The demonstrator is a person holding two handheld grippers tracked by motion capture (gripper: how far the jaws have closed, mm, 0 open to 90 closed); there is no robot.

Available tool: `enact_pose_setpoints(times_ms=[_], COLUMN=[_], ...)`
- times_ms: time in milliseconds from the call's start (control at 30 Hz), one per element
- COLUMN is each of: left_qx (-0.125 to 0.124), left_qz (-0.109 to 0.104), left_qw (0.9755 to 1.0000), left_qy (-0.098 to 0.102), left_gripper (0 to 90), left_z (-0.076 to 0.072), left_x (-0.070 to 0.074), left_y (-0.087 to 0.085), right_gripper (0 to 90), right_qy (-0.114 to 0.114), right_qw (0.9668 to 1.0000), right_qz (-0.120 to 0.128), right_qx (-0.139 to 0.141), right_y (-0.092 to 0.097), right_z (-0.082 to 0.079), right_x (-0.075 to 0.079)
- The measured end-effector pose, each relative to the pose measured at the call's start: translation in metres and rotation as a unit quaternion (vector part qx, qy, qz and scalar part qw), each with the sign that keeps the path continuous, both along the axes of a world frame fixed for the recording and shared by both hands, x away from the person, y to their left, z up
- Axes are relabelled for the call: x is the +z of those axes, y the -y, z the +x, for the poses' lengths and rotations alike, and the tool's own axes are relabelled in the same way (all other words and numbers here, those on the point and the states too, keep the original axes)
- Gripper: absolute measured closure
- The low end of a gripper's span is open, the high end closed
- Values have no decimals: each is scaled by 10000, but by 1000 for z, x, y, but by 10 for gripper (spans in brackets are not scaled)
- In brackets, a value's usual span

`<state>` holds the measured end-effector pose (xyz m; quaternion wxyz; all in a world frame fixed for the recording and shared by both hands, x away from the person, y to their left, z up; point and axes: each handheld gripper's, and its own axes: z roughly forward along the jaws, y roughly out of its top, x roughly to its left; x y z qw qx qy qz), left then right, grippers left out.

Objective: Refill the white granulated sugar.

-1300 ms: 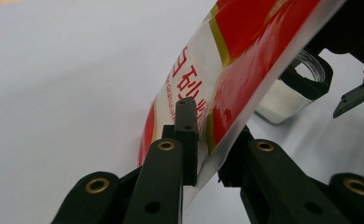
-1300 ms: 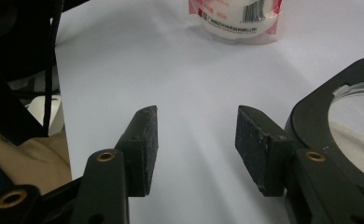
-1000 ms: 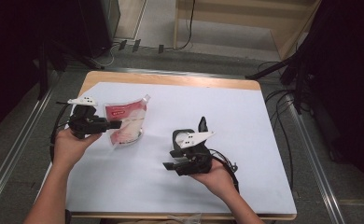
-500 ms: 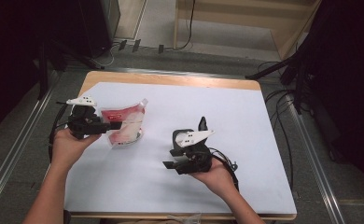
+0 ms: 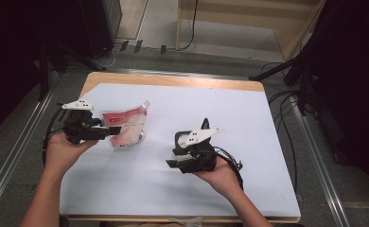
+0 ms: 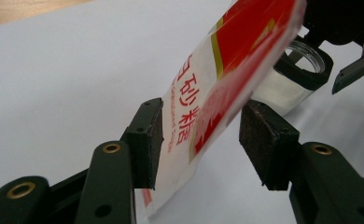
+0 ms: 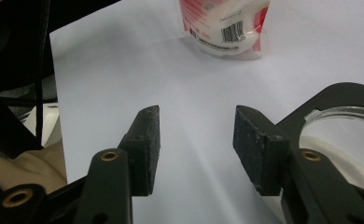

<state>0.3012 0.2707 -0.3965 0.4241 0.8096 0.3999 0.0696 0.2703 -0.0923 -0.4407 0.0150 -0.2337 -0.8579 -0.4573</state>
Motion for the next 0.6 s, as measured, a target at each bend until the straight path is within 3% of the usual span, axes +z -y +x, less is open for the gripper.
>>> enact_pose_setpoints(times_ms=[133,433,600], left_qx=[63,145,221], left_qz=[-13,-75,4], left_qw=[9998,9997,9994], left_qy=[-166,-164,-252], left_gripper=[494,492,493], left_z=[-2,-7,-9], left_x=[1,1,-1], left_y=[-6,-23,-35], right_gripper=[552,636,660], right_qy=[-100,-284,-332], right_qw=[10000,9996,9994], right_qz=[9,12,-40], right_qx=[-2,-52,-23], right_y=[2,9,8], right_z=[1,4,4], right_x=[3,8,7])
